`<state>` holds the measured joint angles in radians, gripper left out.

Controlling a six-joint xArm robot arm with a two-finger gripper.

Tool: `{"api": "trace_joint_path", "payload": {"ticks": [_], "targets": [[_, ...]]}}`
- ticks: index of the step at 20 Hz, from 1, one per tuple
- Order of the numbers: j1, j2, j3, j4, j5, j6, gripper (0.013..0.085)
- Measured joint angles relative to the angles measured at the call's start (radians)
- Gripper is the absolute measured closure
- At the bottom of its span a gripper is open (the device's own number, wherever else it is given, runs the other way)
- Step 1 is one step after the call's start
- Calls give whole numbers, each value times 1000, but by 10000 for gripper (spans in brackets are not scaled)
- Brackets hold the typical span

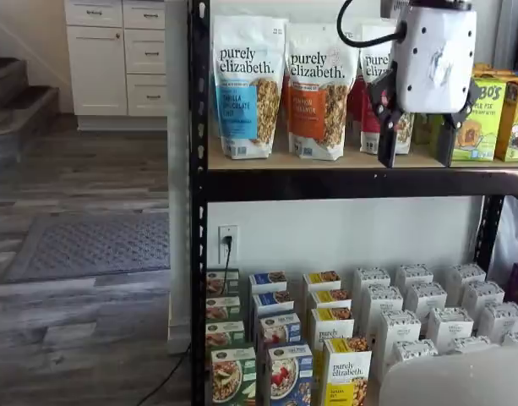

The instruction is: Pick up the blue and white box that is on the bottom shelf, the second box from the left

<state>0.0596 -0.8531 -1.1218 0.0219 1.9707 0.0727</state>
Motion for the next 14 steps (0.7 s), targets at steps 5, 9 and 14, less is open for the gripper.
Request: {"api": "trace_joint_path", "payload": {"ticks": [5, 9, 14], "targets": [[7, -11, 25, 5, -17, 8, 130], [5, -20, 50, 16, -31, 11, 130], [5, -36, 90, 25, -60, 13, 130]]}}
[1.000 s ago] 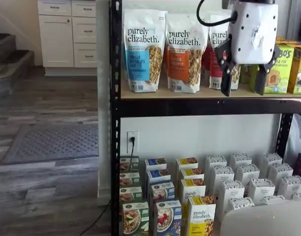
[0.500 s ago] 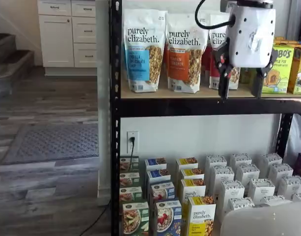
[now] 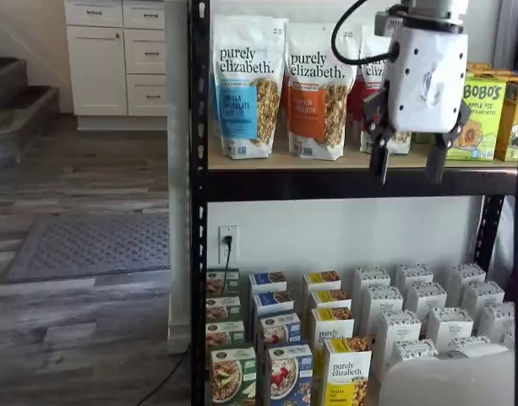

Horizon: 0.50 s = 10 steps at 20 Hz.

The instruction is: Pick up the blue and white box that is on the bottom shelf, the second box from the left

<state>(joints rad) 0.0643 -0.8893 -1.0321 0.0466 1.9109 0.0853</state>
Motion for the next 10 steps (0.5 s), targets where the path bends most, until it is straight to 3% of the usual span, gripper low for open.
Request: {"api": "trace_joint_path", "payload": {"ticks": [10], "targets": [[-12, -40, 113, 21, -101, -9, 130]]}}
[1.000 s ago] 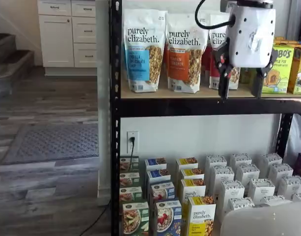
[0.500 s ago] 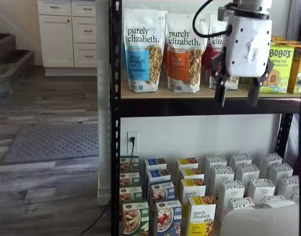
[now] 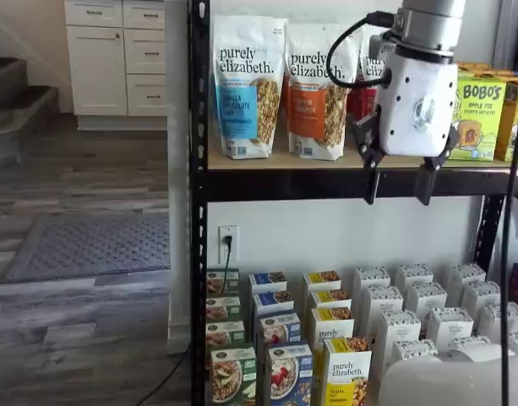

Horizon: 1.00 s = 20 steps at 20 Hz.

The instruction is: Pick up the blue and white box that is on the bottom shelf, the second box from the left

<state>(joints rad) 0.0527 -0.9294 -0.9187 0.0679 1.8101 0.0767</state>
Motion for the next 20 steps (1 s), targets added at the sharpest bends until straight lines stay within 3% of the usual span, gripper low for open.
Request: {"api": "trace_joint_path", "payload": {"ticks": [10, 20], "targets": [[-26, -18, 92, 33, -69, -24, 130], [-24, -20, 149, 17, -119, -28, 130]]}}
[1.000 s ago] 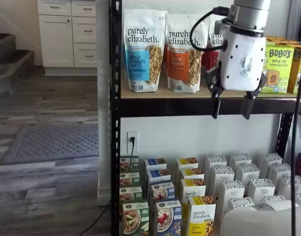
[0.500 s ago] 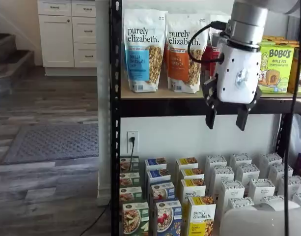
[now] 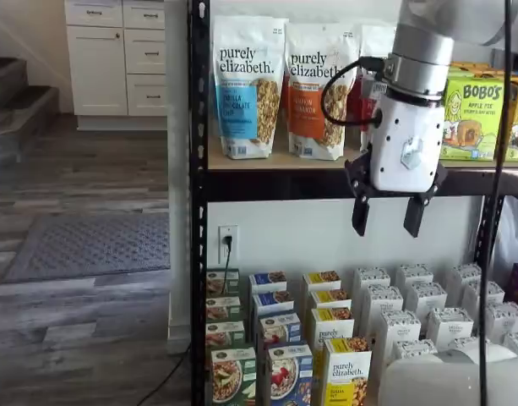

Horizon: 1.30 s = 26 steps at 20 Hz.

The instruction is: Pick up the blue and white box that is on the bottom shelf, the second box from the left

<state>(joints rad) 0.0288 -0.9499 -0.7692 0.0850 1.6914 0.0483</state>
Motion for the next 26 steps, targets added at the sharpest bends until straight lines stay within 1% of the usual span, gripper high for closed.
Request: {"api": "trace_joint_path", "payload": {"ticks": [9, 13, 18, 21, 26], "targets": [[-16, 5, 50, 2, -52, -19, 130], [-27, 13, 81, 13, -83, -32, 130], [-25, 28, 99, 12, -108, -33, 130], [-31, 30, 109, 16, -130, -40, 130], [-30, 42, 117, 5, -149, -41, 130]]}}
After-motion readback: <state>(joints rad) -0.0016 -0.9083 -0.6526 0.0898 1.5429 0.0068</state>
